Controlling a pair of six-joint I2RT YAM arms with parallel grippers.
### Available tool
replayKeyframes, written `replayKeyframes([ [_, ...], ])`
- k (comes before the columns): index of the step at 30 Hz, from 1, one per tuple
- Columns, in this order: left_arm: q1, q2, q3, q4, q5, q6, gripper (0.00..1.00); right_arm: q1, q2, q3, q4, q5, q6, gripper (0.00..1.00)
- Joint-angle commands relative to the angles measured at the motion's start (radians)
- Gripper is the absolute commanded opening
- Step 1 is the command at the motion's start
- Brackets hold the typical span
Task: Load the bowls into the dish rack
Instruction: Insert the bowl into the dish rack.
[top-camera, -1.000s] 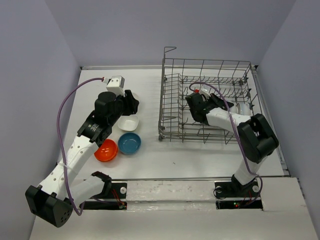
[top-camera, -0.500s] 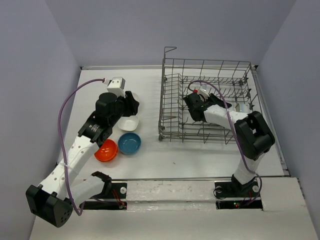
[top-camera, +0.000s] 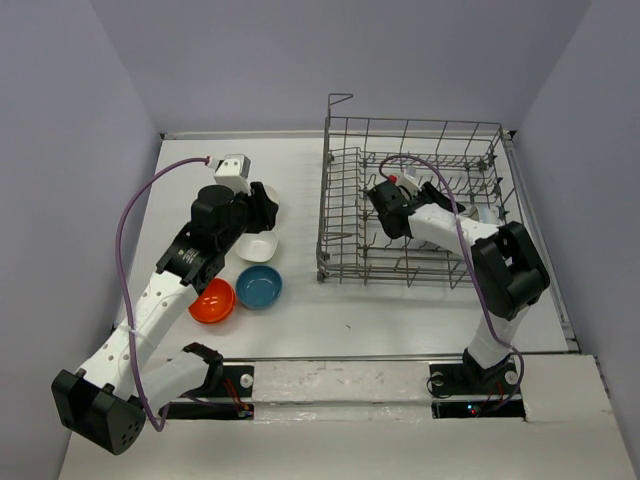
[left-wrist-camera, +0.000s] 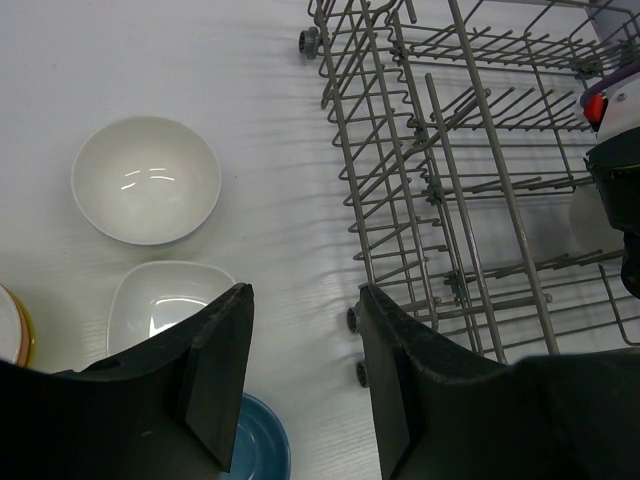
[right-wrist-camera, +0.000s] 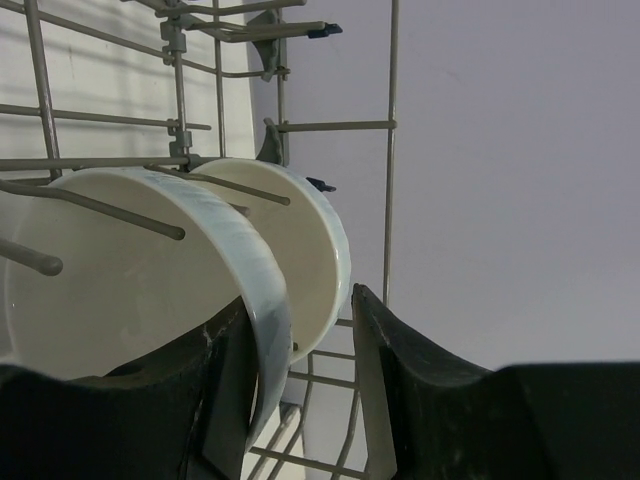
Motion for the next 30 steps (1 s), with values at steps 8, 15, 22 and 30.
replayKeyframes([
  [8, 0.006, -0.013, -0.004, 0.032, 0.005, 0.005, 0.56, -0.005, -0.011, 0.096, -0.137, -0.050, 0.142, 0.49],
  [15, 0.006, -0.013, -0.006, 0.031, 0.004, 0.007, 0.56, -0.005, -0.031, 0.129, -0.195, -0.122, 0.197, 0.49],
  [22, 0.006, -0.010, -0.006, 0.031, -0.004, 0.007, 0.56, -0.005, -0.063, 0.152, -0.233, -0.228, 0.259, 0.50],
  [30, 0.006, -0.004, -0.004, 0.026, -0.024, 0.008, 0.57, -0.005, -0.126, 0.175, -0.249, -0.340, 0.280, 0.50],
])
